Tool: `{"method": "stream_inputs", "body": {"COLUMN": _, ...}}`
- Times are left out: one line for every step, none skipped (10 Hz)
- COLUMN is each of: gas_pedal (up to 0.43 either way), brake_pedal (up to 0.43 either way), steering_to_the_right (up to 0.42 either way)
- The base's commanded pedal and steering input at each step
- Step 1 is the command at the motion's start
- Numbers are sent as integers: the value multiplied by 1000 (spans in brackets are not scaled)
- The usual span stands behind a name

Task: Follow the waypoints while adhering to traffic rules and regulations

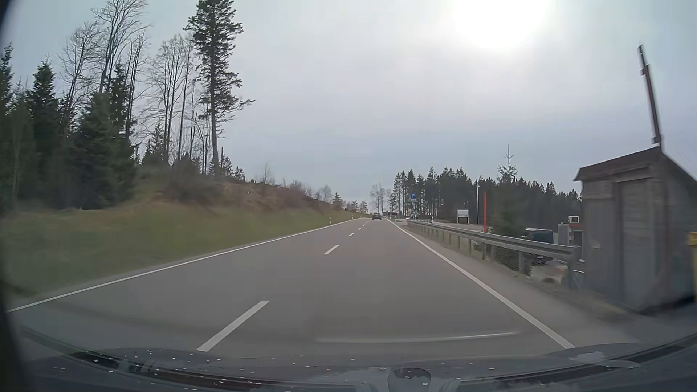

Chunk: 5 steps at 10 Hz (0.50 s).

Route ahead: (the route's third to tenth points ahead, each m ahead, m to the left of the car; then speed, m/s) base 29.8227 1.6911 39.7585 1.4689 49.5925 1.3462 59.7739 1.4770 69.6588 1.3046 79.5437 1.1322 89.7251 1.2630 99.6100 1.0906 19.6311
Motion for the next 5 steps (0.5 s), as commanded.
{"method": "stream_inputs", "body": {"gas_pedal": 98, "brake_pedal": 0, "steering_to_the_right": 2}}
{"method": "stream_inputs", "body": {"gas_pedal": 98, "brake_pedal": 0, "steering_to_the_right": 2}}
{"method": "stream_inputs", "body": {"gas_pedal": 87, "brake_pedal": 0, "steering_to_the_right": 2}}
{"method": "stream_inputs", "body": {"gas_pedal": 87, "brake_pedal": 0, "steering_to_the_right": 2}}
{"method": "stream_inputs", "body": {"gas_pedal": 87, "brake_pedal": 0, "steering_to_the_right": 2}}
